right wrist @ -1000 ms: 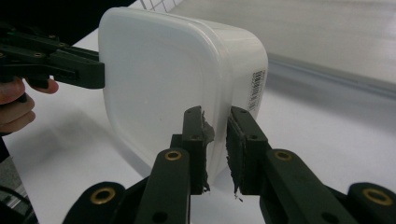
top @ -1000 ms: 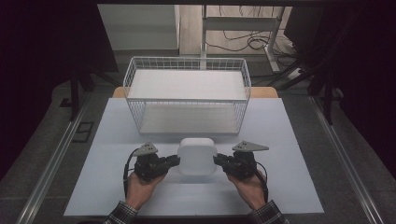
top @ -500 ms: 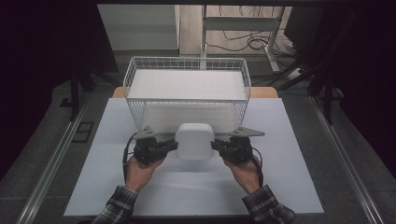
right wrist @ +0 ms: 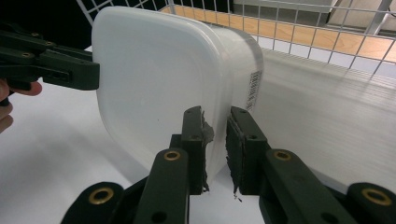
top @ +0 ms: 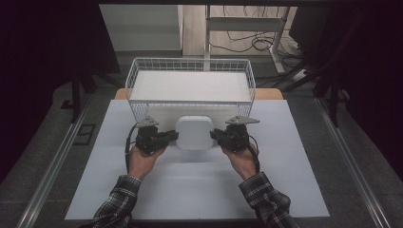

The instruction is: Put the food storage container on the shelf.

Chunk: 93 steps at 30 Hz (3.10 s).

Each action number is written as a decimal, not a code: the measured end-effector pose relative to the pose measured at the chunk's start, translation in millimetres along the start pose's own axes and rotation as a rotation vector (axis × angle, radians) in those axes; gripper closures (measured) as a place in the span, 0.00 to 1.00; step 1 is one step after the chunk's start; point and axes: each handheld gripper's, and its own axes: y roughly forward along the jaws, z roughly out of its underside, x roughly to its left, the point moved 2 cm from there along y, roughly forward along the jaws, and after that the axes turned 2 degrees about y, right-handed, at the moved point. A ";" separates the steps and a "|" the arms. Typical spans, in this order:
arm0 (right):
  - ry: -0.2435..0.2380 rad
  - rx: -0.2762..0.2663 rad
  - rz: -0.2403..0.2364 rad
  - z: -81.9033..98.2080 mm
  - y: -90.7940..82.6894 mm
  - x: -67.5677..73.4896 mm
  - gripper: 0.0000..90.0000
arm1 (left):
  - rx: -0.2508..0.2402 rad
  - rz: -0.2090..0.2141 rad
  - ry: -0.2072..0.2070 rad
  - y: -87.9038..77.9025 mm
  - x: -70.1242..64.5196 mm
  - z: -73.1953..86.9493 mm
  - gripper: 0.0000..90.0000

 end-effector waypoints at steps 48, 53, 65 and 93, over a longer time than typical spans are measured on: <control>-0.030 -0.020 0.137 -10.0 52.6 -31.2 0.78 | -0.026 -0.167 0.017 49.0 26.9 -14.0 0.86; -0.030 -0.027 0.148 -10.4 50.4 -30.4 0.82 | -0.032 -0.155 -0.010 42.9 30.5 -11.9 0.75; -0.018 -0.021 0.080 -3.6 28.0 -22.0 0.99 | -0.047 -0.117 0.049 10.0 8.9 2.4 0.42; -0.142 0.063 -0.104 31.9 10.8 22.7 0.99 | 0.001 -0.155 0.172 -56.6 -43.6 92.9 0.03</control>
